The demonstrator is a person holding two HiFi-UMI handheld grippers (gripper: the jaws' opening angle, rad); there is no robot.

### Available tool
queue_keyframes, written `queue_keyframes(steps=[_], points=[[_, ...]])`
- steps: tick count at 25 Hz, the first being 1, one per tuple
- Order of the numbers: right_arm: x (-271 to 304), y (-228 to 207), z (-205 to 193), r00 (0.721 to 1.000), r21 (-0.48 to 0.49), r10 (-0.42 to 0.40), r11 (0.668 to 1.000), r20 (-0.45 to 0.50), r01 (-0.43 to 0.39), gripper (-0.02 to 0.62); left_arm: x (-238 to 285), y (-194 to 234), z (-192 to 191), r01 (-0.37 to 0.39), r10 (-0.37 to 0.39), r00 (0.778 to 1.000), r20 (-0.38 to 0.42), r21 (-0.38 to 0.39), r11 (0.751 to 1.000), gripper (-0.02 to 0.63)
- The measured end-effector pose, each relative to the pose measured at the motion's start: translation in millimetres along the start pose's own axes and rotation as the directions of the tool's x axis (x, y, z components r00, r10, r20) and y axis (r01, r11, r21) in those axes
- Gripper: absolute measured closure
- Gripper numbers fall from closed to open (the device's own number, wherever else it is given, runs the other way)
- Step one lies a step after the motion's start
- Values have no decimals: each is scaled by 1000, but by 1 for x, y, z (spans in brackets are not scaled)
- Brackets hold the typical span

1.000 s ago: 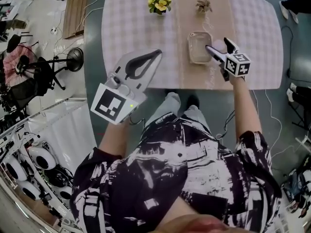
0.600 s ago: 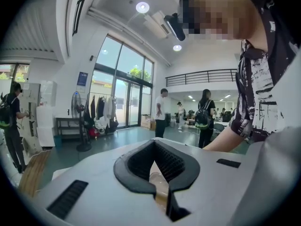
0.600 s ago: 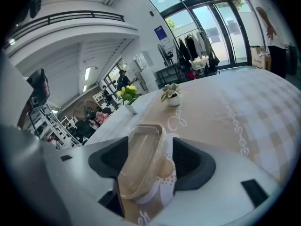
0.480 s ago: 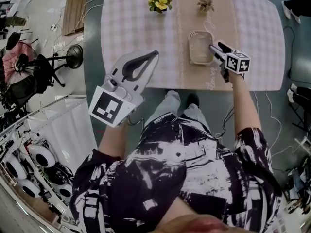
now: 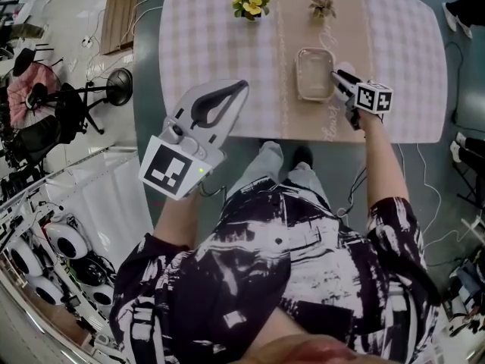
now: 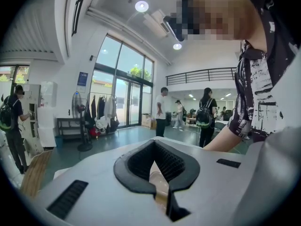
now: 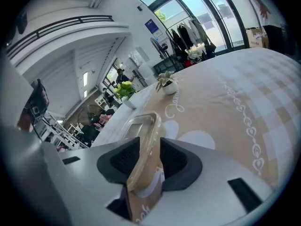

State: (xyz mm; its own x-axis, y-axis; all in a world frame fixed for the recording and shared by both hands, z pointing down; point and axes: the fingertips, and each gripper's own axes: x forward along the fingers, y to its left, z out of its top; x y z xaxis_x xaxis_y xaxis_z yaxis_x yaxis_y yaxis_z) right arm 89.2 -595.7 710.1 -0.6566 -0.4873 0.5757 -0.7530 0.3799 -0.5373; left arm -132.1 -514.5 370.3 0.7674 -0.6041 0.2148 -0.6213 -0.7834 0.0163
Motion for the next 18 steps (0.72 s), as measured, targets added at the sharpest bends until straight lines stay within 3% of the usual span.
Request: queue_keyframes(steps=[5, 8, 18], points=[[1, -1, -3, 999, 58, 33, 998, -3, -32, 484, 0, 0, 2, -4, 4, 1000, -1, 3, 1000, 606], [2, -1, -3, 999, 89, 51, 995, 4, -52, 535, 0, 0, 2, -4, 4, 1000, -2, 7, 1000, 606], [1, 3, -1, 994, 166, 90, 981, 58, -98, 561, -1, 0, 2, -7, 6, 1000, 3, 11, 1000, 606]])
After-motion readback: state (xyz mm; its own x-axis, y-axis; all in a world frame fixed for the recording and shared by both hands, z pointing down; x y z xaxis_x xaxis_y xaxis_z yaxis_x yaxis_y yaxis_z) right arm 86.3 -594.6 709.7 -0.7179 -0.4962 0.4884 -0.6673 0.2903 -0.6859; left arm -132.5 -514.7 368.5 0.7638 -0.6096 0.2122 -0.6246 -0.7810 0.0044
